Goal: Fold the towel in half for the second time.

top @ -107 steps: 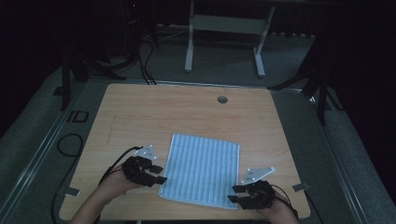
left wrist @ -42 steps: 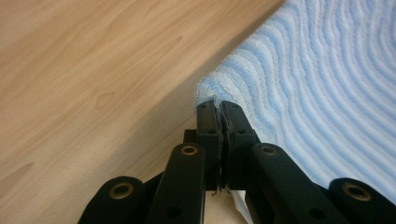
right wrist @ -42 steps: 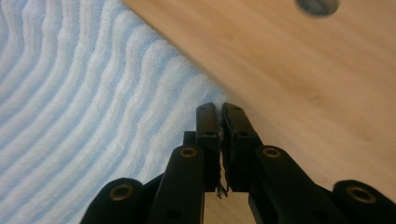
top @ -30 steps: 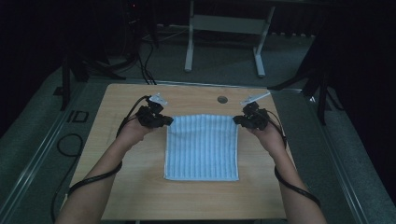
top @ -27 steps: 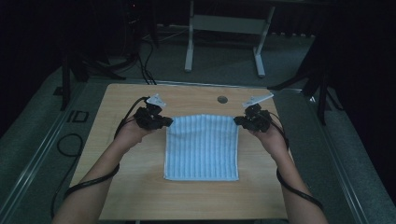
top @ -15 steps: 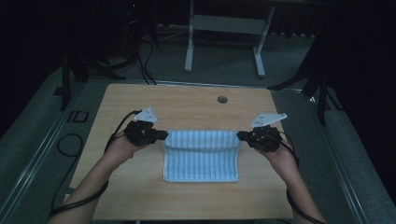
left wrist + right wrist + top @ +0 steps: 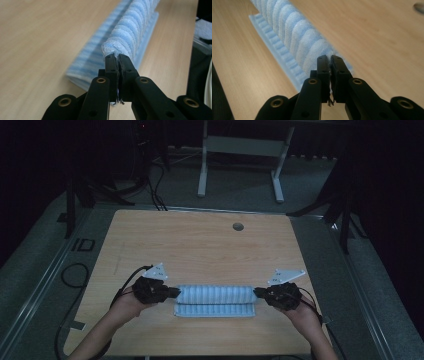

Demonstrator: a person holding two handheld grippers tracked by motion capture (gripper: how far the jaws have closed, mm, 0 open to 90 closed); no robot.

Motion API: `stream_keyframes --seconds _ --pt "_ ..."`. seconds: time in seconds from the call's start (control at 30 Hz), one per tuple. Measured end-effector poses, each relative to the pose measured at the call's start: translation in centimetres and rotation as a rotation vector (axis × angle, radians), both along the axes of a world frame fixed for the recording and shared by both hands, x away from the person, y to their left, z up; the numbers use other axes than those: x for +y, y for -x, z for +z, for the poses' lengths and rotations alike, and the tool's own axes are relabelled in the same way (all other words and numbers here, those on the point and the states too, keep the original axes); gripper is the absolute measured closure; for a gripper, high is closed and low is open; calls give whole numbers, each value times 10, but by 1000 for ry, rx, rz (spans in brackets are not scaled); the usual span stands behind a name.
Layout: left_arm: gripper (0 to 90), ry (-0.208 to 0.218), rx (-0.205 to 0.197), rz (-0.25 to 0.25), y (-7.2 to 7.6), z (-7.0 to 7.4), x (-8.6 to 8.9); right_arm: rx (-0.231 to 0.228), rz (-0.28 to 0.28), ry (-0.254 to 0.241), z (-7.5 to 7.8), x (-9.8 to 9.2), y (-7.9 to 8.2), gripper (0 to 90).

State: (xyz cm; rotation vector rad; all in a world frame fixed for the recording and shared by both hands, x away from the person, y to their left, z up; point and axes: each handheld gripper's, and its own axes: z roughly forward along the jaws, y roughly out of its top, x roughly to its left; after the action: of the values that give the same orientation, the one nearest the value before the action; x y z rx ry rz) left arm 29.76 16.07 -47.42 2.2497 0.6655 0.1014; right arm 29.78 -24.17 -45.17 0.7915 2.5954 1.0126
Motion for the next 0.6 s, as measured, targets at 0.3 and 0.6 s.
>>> stream_keyframes --seconds 0.3,0.6 --pt "861 -4 107 -2 4 -38 -1 93 3 25 -38 0 5 859" --pt "718 8 152 -64 11 -42 -4 156 22 27 -42 -3 10 735"
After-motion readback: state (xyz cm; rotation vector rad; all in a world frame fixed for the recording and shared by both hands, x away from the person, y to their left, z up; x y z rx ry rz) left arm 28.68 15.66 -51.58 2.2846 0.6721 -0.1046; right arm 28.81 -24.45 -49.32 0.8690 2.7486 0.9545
